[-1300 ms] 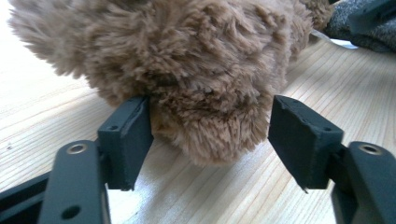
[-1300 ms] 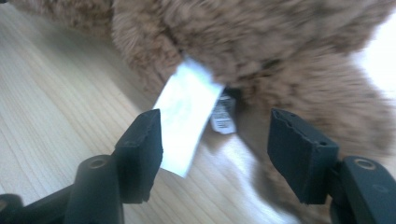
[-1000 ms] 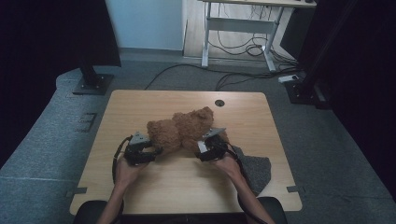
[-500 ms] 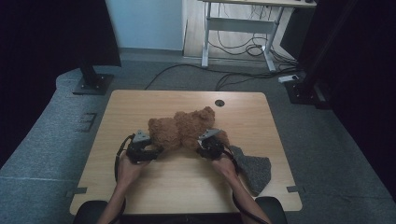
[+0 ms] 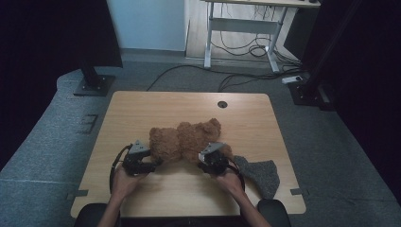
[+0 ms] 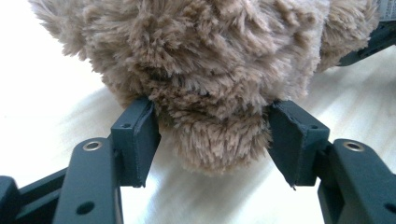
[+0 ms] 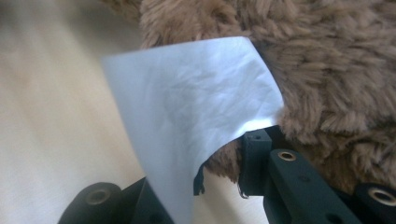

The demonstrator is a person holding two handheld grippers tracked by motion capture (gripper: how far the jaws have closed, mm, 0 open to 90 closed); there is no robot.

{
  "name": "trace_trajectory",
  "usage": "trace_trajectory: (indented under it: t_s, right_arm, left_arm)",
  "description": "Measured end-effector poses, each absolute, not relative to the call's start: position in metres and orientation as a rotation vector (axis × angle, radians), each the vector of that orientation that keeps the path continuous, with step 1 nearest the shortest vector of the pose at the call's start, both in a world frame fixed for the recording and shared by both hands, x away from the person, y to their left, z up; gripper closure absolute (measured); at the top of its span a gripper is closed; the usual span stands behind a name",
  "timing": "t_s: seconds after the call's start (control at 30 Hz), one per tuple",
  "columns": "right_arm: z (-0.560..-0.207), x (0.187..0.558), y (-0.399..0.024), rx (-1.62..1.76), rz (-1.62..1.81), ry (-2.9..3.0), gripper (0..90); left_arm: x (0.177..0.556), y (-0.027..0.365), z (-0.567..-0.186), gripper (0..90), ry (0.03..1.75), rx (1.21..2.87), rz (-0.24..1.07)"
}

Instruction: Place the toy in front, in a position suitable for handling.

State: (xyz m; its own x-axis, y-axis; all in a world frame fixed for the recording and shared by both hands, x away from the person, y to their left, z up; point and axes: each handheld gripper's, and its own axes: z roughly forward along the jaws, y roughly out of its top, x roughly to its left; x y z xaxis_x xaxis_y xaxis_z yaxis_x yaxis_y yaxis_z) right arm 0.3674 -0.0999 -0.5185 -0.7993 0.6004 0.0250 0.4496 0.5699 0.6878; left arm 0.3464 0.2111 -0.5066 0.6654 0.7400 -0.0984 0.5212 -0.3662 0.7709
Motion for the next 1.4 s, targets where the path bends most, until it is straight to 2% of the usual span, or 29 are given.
trace_trajectory:
  t_s: [0.3,0.37,0.47,0.57,0.77,0.9,1.0,1.2,1.4]
  right_arm:
    - [-0.519,0.333,-0.096,0.835,1.021,2.626,73.3]
    - [-0.518,0.333,-0.097,0.842,1.02,2.633,68.5]
    - [-0.515,0.334,-0.101,0.876,1.04,2.651,55.2]
    - [-0.507,0.332,-0.11,0.881,1.05,2.643,41.4]
    - [-0.488,0.323,-0.139,0.896,1.005,2.608,33.0]
    - [-0.474,0.322,-0.173,0.944,0.954,2.55,27.5]
    - [-0.469,0.323,-0.2,1.015,0.916,2.506,25.1]
    - [-0.477,0.325,-0.248,1.141,0.818,2.456,25.7]
    - [-0.497,0.325,-0.273,1.226,0.764,2.466,25.7]
  left_arm:
    - [0.321,0.215,-0.506,34.4,0.938,2.079,0.324]
    - [0.322,0.215,-0.504,31.2,0.923,2.087,0.319]
    - [0.326,0.214,-0.503,28.2,0.921,2.103,0.322]
    - [0.327,0.214,-0.507,33.2,0.924,2.103,0.3]
    - [0.326,0.217,-0.507,47.6,0.933,2.103,0.273]
    - [0.327,0.219,-0.507,58.9,0.941,2.093,0.257]
    - [0.328,0.218,-0.507,64.4,0.942,2.093,0.257]
    - [0.331,0.219,-0.508,73.2,0.941,2.082,0.256]
    - [0.335,0.222,-0.508,75.6,0.943,2.069,0.265]
